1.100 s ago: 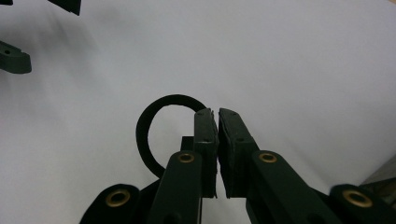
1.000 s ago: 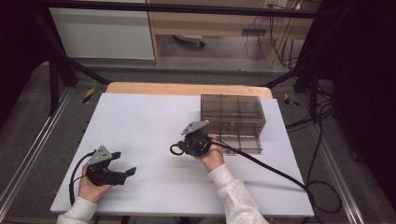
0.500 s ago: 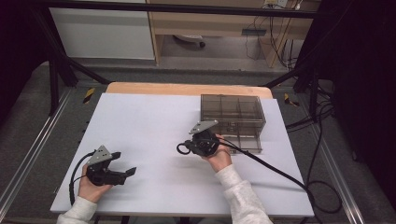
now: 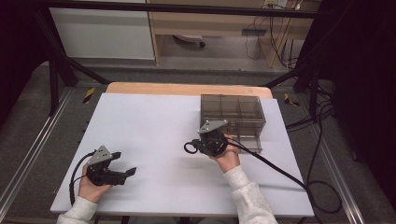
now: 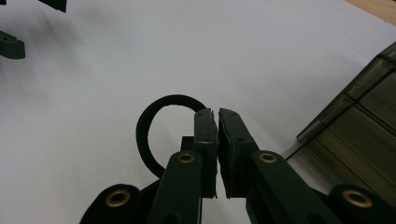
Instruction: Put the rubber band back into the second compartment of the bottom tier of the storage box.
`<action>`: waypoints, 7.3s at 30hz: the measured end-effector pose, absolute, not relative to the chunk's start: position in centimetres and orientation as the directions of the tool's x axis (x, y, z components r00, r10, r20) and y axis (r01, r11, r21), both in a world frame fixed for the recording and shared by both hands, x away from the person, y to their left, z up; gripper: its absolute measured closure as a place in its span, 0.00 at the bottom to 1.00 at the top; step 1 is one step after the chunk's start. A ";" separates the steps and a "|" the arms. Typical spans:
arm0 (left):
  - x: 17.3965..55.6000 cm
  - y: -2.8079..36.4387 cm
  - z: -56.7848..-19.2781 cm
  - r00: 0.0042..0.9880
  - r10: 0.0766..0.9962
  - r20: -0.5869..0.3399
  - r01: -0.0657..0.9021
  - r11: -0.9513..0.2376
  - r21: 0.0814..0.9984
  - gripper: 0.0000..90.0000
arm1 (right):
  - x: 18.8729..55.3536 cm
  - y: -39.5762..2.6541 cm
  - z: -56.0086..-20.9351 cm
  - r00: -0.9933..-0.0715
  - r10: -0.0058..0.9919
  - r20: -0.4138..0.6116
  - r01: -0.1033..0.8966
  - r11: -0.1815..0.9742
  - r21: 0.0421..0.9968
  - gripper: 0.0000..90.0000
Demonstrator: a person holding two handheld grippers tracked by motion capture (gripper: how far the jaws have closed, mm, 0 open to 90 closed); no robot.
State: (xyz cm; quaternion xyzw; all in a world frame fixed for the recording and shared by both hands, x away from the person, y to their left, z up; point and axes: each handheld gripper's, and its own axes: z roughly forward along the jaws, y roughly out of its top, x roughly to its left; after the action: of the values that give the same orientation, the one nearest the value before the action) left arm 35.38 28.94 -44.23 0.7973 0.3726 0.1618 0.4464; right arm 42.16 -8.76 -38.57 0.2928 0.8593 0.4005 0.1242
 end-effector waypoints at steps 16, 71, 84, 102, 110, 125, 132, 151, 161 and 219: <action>35.4 28.9 -44.3 0.671 0.737 -0.075 0.451 -0.327 0.831 0.08 | 41.8 -11.3 -38.4 -0.779 0.626 0.020 0.417 0.495 0.762 0.96; 35.4 28.7 -44.3 0.675 0.734 -0.072 0.451 -0.334 0.828 0.08 | 42.2 -17.9 -39.8 -0.684 0.729 0.024 0.495 0.439 0.750 0.96; 35.4 28.7 -44.3 0.676 0.734 -0.068 0.450 -0.338 0.827 0.08 | 42.8 -19.0 -40.0 -0.648 0.761 0.023 0.510 0.412 0.755 0.96; 35.4 28.7 -44.3 0.675 0.734 -0.069 0.451 -0.337 0.827 0.08 | 43.8 -20.1 -40.4 -0.602 0.799 0.019 0.537 0.387 0.749 0.96; 35.4 28.7 -44.4 0.675 0.735 -0.070 0.452 -0.337 0.826 0.08 | 44.1 -20.3 -40.8 -0.582 0.813 0.006 0.544 0.384 0.746 0.96; 35.4 28.7 -44.4 0.676 0.733 -0.072 0.454 -0.338 0.824 0.08 | 44.6 -20.4 -41.2 -0.554 0.833 -0.014 0.554 0.380 0.741 0.96; 35.4 28.6 -44.4 0.676 0.733 -0.071 0.453 -0.338 0.825 0.08 | 44.8 -20.3 -41.5 -0.547 0.837 -0.021 0.560 0.384 0.734 0.96; 35.4 28.6 -44.4 0.675 0.734 -0.072 0.453 -0.337 0.825 0.08 | 45.4 -19.9 -42.7 -0.536 0.842 -0.057 0.575 0.414 0.706 0.96; 35.4 28.6 -44.4 0.676 0.733 -0.070 0.454 -0.340 0.823 0.08 | 45.4 -19.7 -43.1 -0.535 0.841 -0.072 0.579 0.428 0.694 0.96; 35.4 28.6 -44.3 0.675 0.734 -0.071 0.453 -0.337 0.825 0.08 | 42.1 -20.1 -41.2 -0.579 0.816 0.006 0.532 0.372 0.761 0.07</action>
State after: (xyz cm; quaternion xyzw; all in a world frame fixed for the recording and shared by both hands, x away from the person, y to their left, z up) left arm 35.38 28.64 -44.33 0.8020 0.3701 0.1590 0.4411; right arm 42.09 -20.07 -41.16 0.4178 0.8060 0.3736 0.1902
